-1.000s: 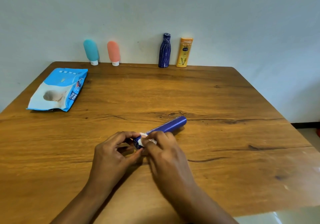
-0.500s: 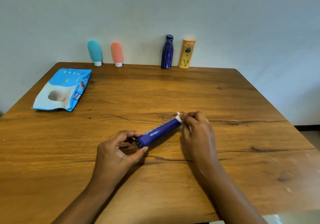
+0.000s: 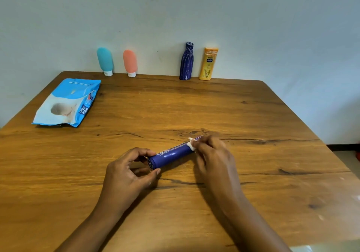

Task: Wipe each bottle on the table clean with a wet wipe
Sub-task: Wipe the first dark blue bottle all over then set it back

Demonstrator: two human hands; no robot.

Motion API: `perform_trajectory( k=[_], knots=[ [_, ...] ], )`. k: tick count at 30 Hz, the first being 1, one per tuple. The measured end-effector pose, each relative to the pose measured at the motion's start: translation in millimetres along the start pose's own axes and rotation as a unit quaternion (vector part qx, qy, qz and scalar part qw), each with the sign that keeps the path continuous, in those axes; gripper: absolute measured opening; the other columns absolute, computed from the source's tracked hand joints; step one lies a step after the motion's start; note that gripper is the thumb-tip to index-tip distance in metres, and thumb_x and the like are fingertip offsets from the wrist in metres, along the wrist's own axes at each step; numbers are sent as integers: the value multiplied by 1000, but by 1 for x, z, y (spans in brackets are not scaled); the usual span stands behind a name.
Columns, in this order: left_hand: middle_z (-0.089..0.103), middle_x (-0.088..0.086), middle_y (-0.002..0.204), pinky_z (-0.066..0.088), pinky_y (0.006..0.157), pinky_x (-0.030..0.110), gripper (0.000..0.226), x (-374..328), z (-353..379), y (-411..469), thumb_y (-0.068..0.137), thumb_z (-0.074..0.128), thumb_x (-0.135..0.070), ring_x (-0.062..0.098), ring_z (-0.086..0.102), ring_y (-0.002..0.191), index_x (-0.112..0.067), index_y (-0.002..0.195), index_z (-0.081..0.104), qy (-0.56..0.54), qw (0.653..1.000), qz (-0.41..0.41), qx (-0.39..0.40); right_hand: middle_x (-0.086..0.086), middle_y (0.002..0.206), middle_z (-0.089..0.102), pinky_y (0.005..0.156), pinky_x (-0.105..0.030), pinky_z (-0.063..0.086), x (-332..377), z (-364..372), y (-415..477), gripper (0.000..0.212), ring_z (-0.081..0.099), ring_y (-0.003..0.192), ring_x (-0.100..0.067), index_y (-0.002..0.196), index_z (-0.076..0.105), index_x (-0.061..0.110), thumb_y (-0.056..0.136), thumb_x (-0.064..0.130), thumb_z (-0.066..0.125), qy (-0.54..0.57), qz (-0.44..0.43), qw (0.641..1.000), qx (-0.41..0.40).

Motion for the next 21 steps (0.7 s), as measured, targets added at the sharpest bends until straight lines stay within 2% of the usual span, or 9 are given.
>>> perform_trajectory(
  k=[2, 5, 9, 13, 16, 19, 21],
  knots=[
    [61, -16, 97, 46, 60, 4, 44, 4, 6, 2, 63, 83, -4, -9, 59, 83, -30, 92, 62, 5, 999, -24, 24, 2, 100, 56, 75, -28, 49, -14, -1, -1, 25, 52, 87, -12, 112, 66, 17, 88, 15, 59, -6, 21, 1000, -17],
    [61, -9, 91, 46, 51, 9, 45, 10, 10, 4, 63, 83, -4, 1, 62, 64, -30, 91, 60, 14, 998, -43, 41, 0, 91, 58, 69, -34, 49, -43, -6, 0, 21, 56, 79, -19, 102, 71, 13, 84, 12, 62, -19, 75, 995, -55],
    [62, -12, 92, 48, 54, 8, 52, 16, 11, 5, 62, 84, -3, 1, 61, 78, -28, 100, 59, 6, 997, -60, 46, -3, 92, 61, 69, -27, 42, -49, -11, -3, 22, 58, 82, -22, 103, 71, 9, 82, 7, 63, -28, 88, 994, -51],
    [62, -12, 89, 46, 58, 6, 49, 18, 10, 1, 61, 85, -7, 3, 63, 79, -27, 100, 63, -9, 996, -78, 44, 0, 96, 60, 70, -21, 39, -36, -13, -8, 24, 56, 84, -14, 107, 69, 11, 84, 6, 63, -11, 66, 996, -57],
    [65, -9, 88, 46, 59, 6, 42, 20, 8, 0, 62, 85, -14, -5, 60, 82, -28, 97, 67, 7, 996, -78, 43, -2, 97, 60, 71, -27, 47, -20, -12, -10, 25, 58, 86, -18, 107, 69, 11, 83, 5, 64, 9, 42, 997, -68],
    [67, -6, 86, 48, 58, 8, 39, 20, 6, -1, 63, 85, -17, 1, 61, 77, -31, 94, 67, 14, 996, -83, 43, -1, 97, 59, 70, -29, 50, 4, -8, -14, 27, 57, 85, -17, 110, 68, 15, 84, 8, 64, 23, 12, 997, -69],
    [66, -5, 83, 47, 56, 8, 38, 17, 5, -1, 63, 85, -17, 5, 62, 72, -34, 91, 65, 11, 995, -85, 42, 0, 100, 59, 71, -26, 49, 28, 1, -17, 29, 55, 87, -15, 114, 66, 16, 86, 11, 62, 35, -22, 998, -37]
  ],
)
Point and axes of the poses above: each hand's wrist, its own y-axis towards the middle knuckle, its own z-axis out of the palm, x = y × z, the point moved 7 cm from there along y, towards the middle knuckle
